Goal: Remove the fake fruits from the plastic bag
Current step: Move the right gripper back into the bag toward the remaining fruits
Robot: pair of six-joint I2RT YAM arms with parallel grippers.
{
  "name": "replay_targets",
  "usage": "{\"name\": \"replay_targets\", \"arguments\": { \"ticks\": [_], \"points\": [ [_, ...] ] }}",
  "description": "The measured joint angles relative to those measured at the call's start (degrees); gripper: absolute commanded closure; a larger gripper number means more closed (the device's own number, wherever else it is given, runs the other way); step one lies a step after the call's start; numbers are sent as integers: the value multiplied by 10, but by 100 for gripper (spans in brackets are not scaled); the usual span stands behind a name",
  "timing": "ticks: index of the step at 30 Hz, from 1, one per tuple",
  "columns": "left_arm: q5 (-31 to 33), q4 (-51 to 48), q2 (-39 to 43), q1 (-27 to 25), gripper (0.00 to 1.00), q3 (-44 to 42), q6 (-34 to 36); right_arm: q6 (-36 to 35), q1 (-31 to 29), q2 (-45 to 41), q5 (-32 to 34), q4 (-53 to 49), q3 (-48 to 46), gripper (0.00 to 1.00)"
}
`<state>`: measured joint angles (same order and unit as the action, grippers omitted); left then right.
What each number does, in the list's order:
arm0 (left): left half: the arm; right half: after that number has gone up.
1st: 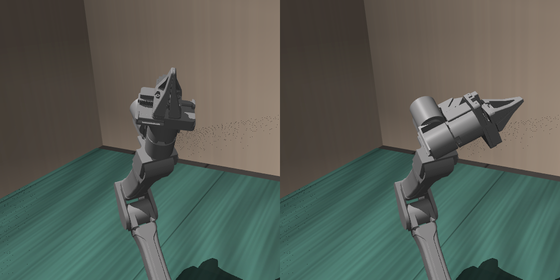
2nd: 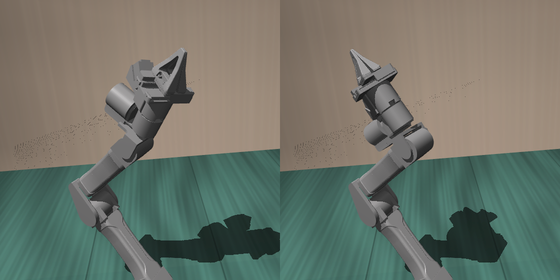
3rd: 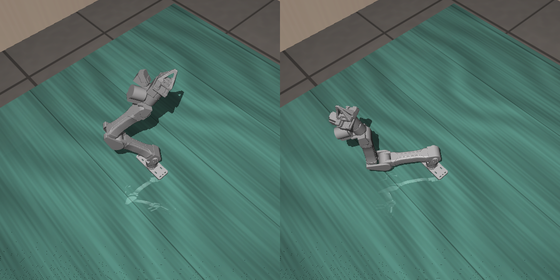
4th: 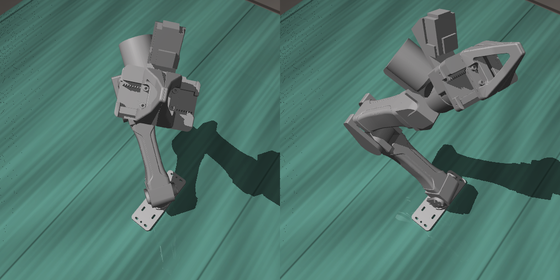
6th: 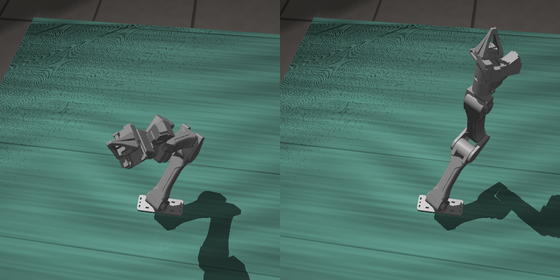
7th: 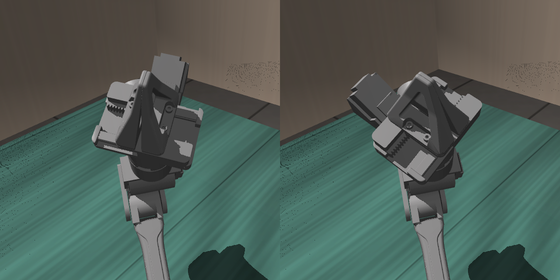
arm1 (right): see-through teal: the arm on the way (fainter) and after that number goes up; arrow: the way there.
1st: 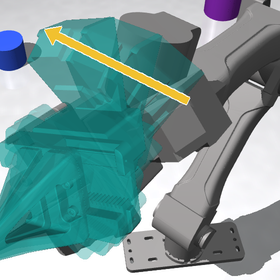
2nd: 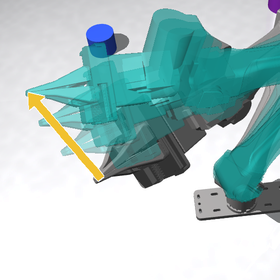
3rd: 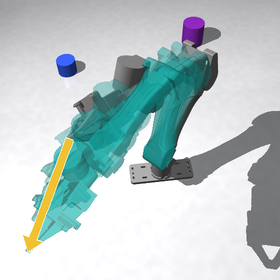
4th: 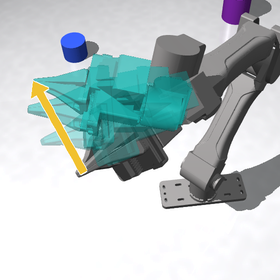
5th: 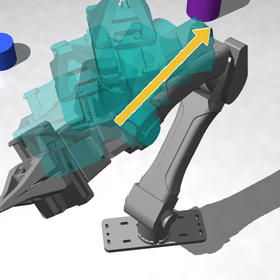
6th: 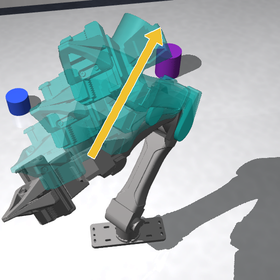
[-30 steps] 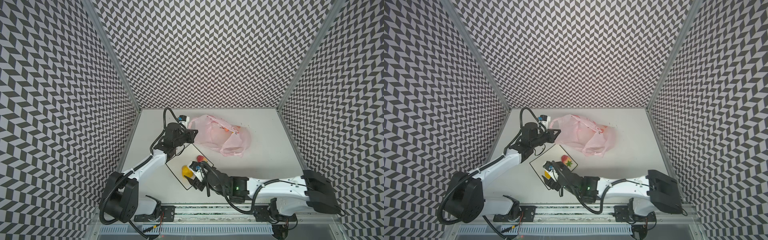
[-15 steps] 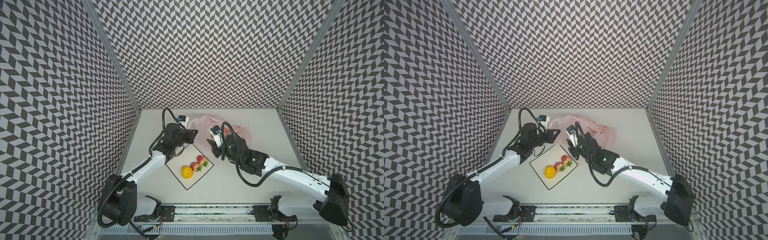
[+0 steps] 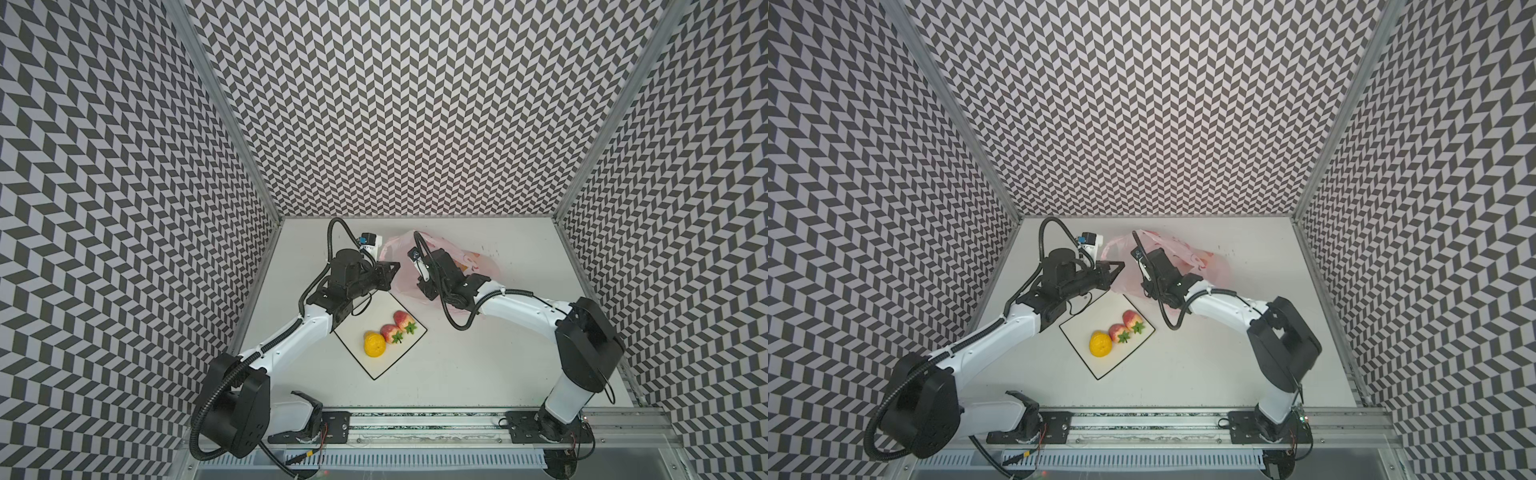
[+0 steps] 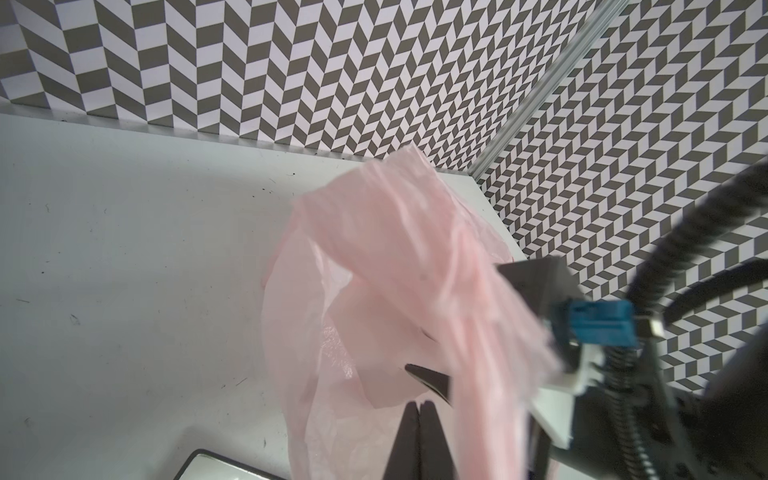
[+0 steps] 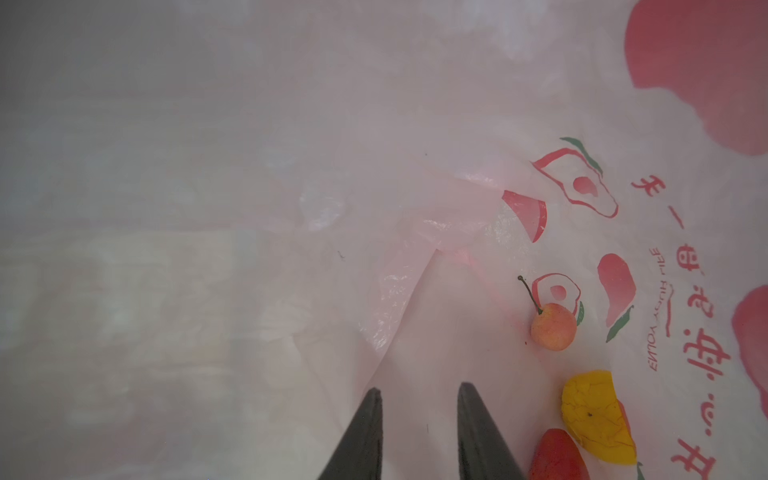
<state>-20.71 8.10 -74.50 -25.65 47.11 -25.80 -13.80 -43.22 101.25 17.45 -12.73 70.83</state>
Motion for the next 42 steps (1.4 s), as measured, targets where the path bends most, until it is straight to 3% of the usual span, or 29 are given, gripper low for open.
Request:
{"name": "replay_targets", "arguments": {
  "ticks": [9,17,31,42],
  "points": [
    [8,0,15,-16,100,-2,-9,19,24,77,30,-48,32,64],
    [33,0,44,-56,100,-2,-11,99,62,79,44,-74,23,41],
    [94,23,52,-193,100,-21,-13,306,183,-57,-15,-25,-120,22],
    [106,31,35,-264,100,-43,-10,499,205,-59,-67,64,-129,24]
  ]
}}
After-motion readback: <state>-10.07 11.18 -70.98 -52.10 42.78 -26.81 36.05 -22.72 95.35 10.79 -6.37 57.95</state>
